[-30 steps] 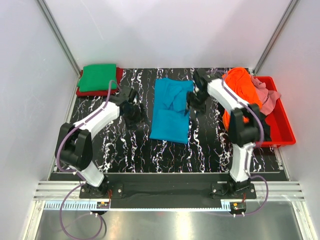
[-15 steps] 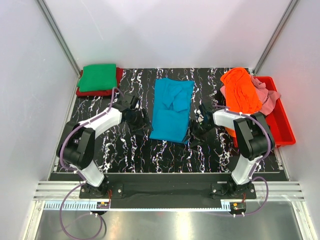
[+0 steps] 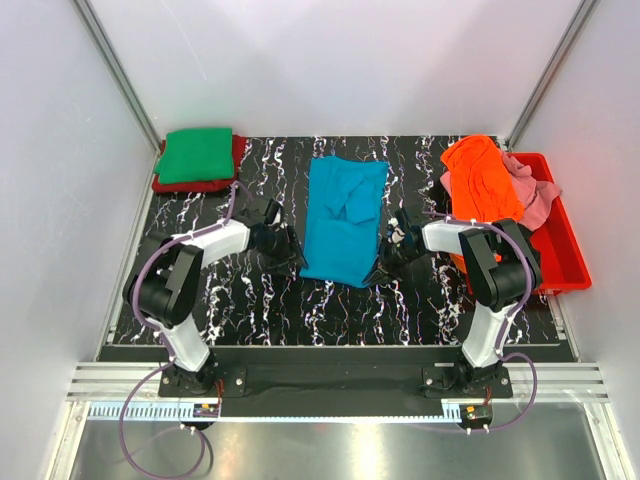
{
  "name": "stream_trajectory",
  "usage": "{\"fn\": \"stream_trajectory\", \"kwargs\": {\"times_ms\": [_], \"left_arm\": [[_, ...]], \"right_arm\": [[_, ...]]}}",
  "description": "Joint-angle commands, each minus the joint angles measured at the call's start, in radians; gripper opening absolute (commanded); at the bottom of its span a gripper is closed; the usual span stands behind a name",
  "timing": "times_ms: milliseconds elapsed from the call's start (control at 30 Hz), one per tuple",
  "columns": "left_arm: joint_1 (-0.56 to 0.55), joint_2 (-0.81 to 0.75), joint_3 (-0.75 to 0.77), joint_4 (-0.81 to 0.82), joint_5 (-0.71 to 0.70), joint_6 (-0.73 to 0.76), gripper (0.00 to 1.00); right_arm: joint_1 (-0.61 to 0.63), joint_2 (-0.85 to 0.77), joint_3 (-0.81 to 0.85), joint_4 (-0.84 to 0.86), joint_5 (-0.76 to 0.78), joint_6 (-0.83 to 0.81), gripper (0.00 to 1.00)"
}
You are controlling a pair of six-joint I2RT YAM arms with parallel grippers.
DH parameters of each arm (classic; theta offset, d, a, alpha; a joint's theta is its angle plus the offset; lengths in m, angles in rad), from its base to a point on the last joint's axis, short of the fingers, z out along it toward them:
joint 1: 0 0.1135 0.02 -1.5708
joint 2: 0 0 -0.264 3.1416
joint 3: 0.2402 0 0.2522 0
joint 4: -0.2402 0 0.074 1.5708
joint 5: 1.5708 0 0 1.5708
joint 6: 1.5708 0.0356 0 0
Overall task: Fold and stack the t-shirts
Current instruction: Fold the tshirt
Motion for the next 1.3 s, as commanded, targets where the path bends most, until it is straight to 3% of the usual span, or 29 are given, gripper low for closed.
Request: {"fn": "stream_trajectory", "kwargs": {"times_ms": [0,300,367,433,533,800,1033,1133,1267], "left_arm": [[-0.005,0.011,-0.022,0.068,0.039,0.009,0.58],[-0.018,0.040,-0.059,0.145,0.050,-0.028,0.50],[-0.027,0.055,-0.067,0.188,0.070,-0.038,0.41],[-0.047,0.070,-0.062,0.208,0.082,-0.049,0.20],[-0.064,0.055,-0.067,0.214,0.082,-0.074,0.00],[-0.079,-0.144,-0.128,0.070,0.064,-0.115,0.00],[-0.127,-0.408,-0.176,-0.146,0.081,-0.164,0.00],[-0.128,-0.520,-0.162,-0.241,0.065,-0.195,0.00],[-0.127,-0.565,-0.093,-0.319,0.039,-0.212,0.00]], "right_arm": [[-0.004,0.032,-0.025,0.036,0.091,-0.020,0.09],[-0.004,0.024,-0.031,0.029,0.077,-0.015,0.00],[-0.004,0.021,-0.031,0.028,0.076,-0.018,0.00],[-0.004,0.015,-0.030,0.017,0.073,-0.021,0.00],[-0.004,-0.011,-0.022,-0.009,0.068,-0.023,0.00],[-0.002,-0.189,-0.068,-0.193,0.027,-0.022,0.00],[0.021,-0.468,-0.171,-0.354,-0.009,0.024,0.00],[0.030,-0.569,-0.152,-0.450,0.031,0.069,0.00],[0.030,-0.577,-0.011,-0.576,0.105,0.069,0.00]]}}
